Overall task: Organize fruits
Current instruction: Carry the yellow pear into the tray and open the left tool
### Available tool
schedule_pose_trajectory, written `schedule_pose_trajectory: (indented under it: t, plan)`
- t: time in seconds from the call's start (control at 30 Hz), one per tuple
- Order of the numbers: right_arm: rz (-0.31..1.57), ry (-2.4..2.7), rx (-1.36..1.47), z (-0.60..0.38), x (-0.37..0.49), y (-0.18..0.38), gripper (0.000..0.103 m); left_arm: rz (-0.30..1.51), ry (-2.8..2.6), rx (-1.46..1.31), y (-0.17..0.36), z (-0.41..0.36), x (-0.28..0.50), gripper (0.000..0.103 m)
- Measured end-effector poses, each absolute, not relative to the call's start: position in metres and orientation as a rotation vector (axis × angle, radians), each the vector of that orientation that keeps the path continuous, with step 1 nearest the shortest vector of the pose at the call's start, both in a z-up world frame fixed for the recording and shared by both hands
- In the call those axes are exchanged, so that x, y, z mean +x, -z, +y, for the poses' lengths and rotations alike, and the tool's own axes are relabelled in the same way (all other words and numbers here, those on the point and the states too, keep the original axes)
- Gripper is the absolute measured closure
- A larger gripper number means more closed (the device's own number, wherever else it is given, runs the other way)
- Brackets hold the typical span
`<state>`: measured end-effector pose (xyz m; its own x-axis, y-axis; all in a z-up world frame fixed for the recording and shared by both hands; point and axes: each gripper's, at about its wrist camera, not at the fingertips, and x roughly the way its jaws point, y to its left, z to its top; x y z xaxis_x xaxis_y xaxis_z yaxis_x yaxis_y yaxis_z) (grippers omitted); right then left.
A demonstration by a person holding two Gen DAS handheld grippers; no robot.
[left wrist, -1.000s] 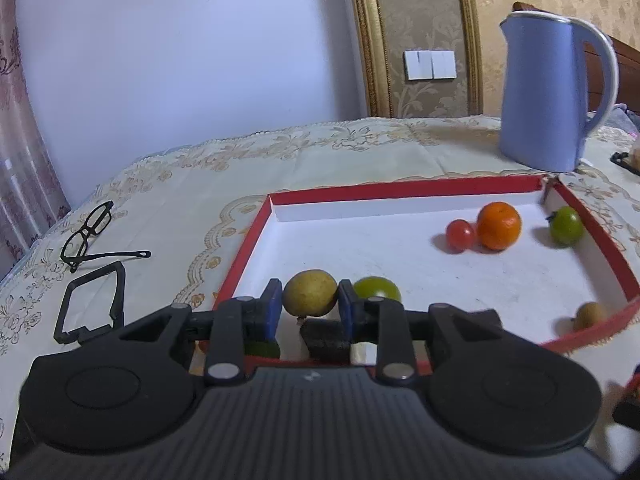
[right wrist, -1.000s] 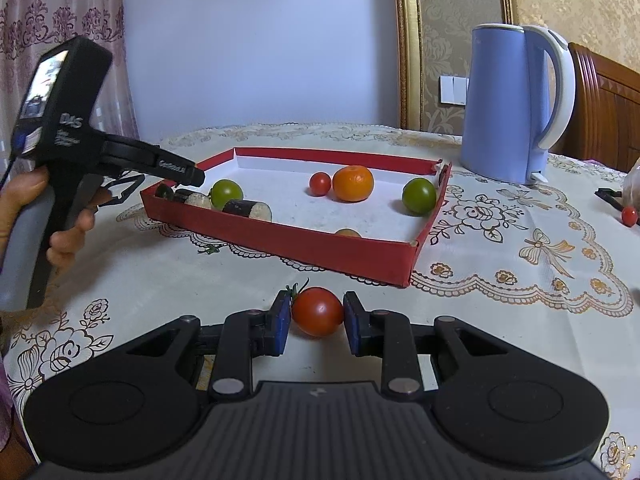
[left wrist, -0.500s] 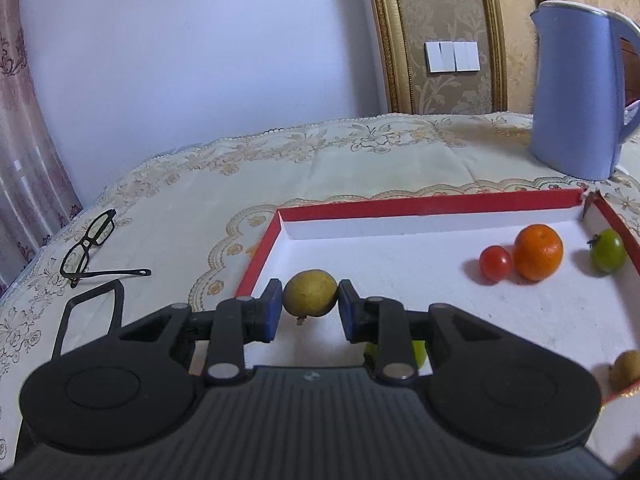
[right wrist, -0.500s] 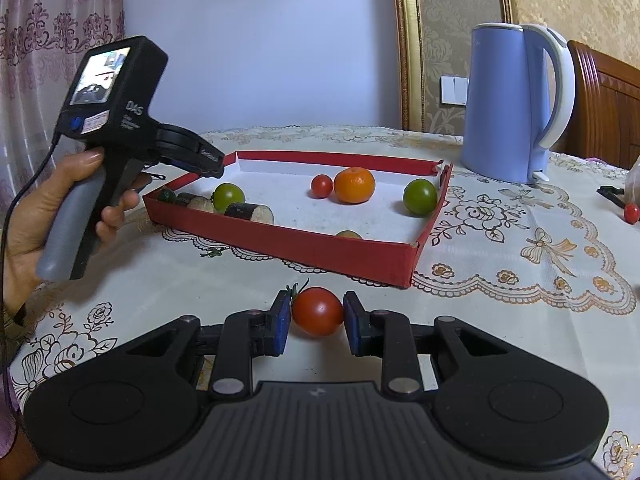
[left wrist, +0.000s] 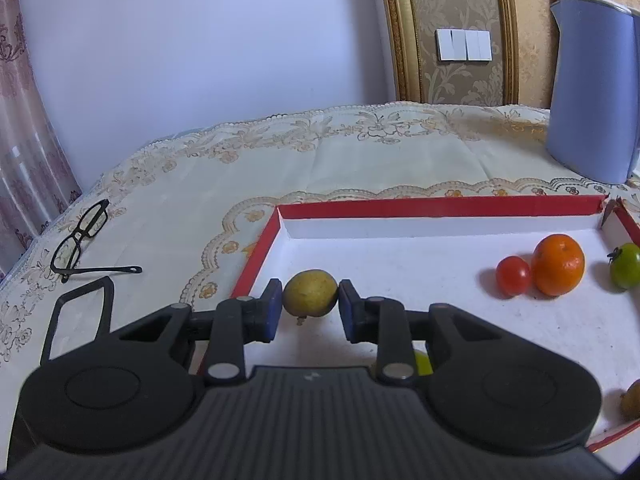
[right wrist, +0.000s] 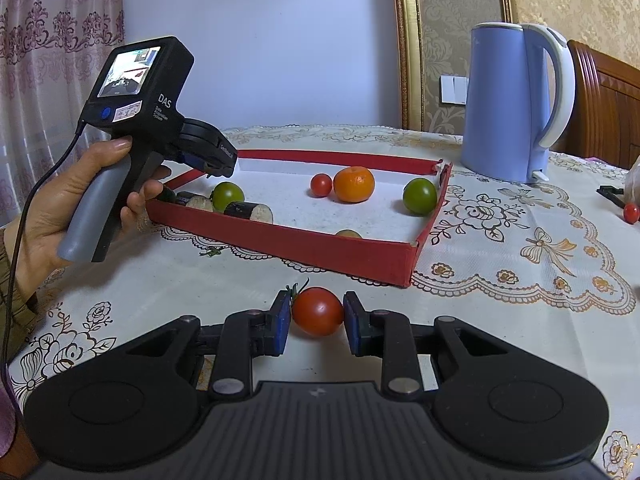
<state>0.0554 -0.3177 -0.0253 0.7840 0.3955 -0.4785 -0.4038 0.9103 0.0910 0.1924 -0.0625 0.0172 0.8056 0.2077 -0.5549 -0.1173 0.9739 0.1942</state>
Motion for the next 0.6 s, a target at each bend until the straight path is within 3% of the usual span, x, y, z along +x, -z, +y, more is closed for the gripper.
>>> schedule_pose_trajectory:
  t: [0.6]
  plan:
    - [0.51, -0.419, -0.028, -0.317, 0.055, 0.026, 0.075, 0.571, -0.146, 0.137, -0.02, -0.061, 0.16, 0.071]
